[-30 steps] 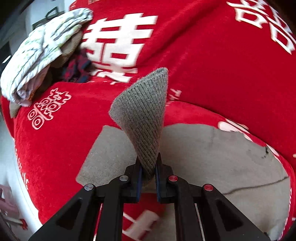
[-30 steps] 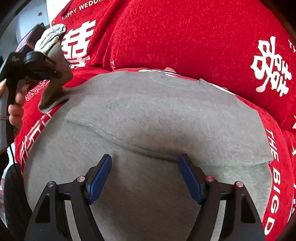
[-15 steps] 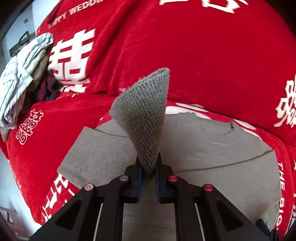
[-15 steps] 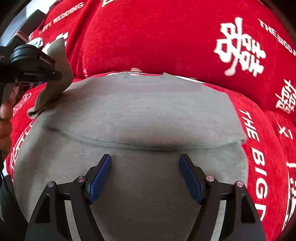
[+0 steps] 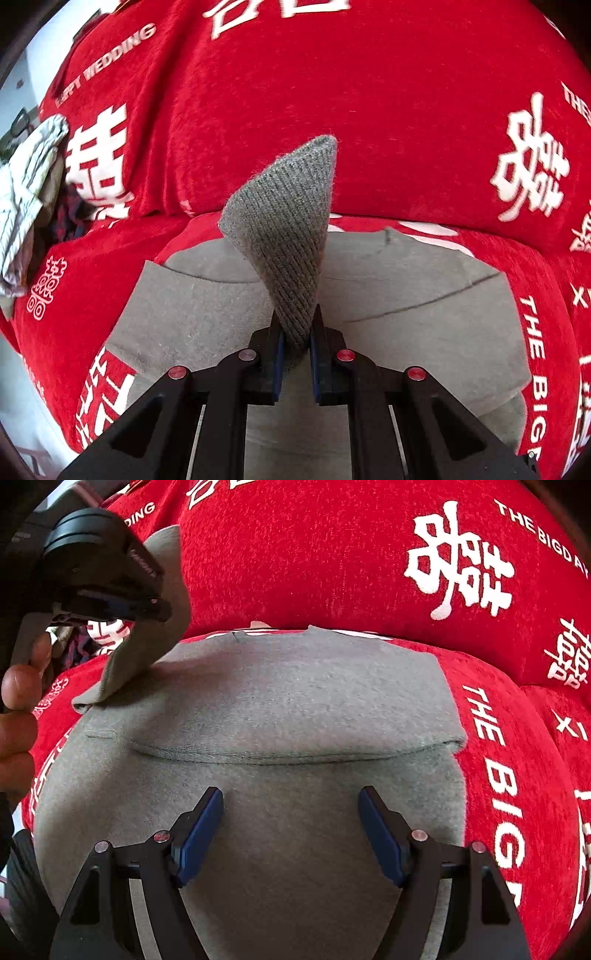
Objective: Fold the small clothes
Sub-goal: 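Lift the held sleeve and fold it across the sweater body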
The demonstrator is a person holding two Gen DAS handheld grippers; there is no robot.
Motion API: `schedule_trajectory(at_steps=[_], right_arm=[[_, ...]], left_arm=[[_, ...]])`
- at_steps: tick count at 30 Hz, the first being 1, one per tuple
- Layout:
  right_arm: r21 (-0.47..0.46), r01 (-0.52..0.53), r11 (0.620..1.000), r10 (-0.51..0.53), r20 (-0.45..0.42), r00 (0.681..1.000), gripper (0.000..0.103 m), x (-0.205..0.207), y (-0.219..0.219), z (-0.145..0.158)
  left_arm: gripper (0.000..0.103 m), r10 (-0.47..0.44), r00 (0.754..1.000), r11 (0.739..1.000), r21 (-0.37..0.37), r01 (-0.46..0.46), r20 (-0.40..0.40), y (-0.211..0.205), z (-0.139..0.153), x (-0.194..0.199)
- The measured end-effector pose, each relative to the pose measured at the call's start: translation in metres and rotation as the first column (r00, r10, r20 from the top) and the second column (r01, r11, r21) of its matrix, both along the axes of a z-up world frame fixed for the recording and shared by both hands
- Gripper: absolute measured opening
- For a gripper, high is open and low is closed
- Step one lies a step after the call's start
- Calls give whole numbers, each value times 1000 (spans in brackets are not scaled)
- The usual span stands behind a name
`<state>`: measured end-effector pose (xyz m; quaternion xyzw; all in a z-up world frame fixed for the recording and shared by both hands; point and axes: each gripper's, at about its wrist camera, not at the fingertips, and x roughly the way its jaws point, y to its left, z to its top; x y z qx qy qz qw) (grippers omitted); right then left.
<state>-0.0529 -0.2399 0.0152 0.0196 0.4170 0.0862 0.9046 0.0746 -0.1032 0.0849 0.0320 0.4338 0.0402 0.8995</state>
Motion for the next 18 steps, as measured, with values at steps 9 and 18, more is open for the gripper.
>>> schedule_trajectory(at_steps=[9, 18], right_arm=[[46, 4, 999, -5, 17, 1000, 78, -9, -10, -1], [63, -8, 998, 5, 37, 999, 78, -17, -13, -3]], left_arm=[[13, -102, 995, 994, 34, 102, -7, -55, 0, -8], [13, -232, 971, 970, 59, 235, -50, -98, -13, -11]])
